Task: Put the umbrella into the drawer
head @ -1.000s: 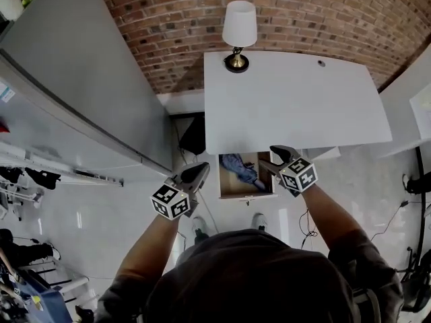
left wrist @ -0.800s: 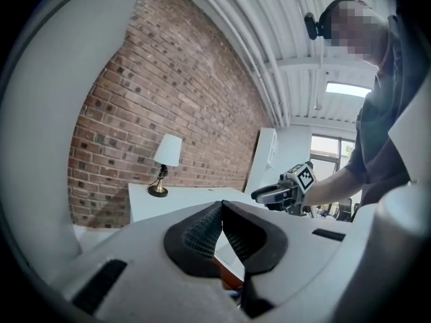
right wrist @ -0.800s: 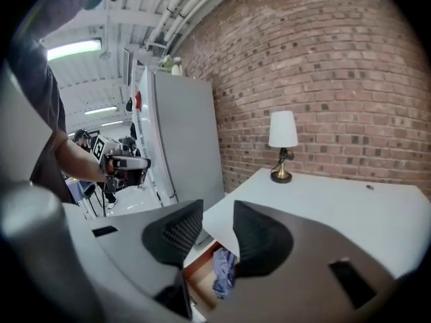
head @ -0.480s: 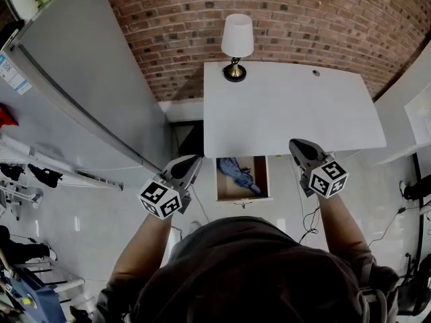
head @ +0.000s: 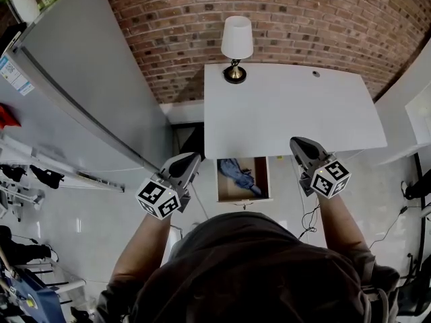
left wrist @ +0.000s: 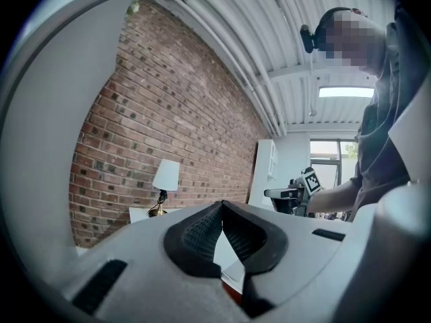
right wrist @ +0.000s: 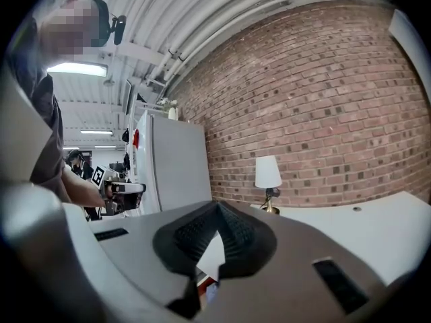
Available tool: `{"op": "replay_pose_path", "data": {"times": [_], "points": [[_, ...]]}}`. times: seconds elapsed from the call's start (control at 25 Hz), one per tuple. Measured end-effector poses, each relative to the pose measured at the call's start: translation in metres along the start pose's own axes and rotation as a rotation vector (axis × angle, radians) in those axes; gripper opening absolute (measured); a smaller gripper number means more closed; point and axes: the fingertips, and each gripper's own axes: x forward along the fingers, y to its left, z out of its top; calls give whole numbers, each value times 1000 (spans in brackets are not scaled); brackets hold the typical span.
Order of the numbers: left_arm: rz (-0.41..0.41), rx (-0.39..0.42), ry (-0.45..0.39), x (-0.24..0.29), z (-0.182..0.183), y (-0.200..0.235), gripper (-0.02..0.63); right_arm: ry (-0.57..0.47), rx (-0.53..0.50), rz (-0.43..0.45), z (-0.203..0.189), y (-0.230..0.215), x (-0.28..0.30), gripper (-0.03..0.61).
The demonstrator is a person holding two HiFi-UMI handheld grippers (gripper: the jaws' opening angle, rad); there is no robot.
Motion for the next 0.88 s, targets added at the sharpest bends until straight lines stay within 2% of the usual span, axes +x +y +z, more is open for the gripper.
{"op": "replay_pose_path", "data": {"times": [0.88], "points": [[-9,1,0,1,1,-3,0,60,-67,35,-9,11,8,-8]]}}
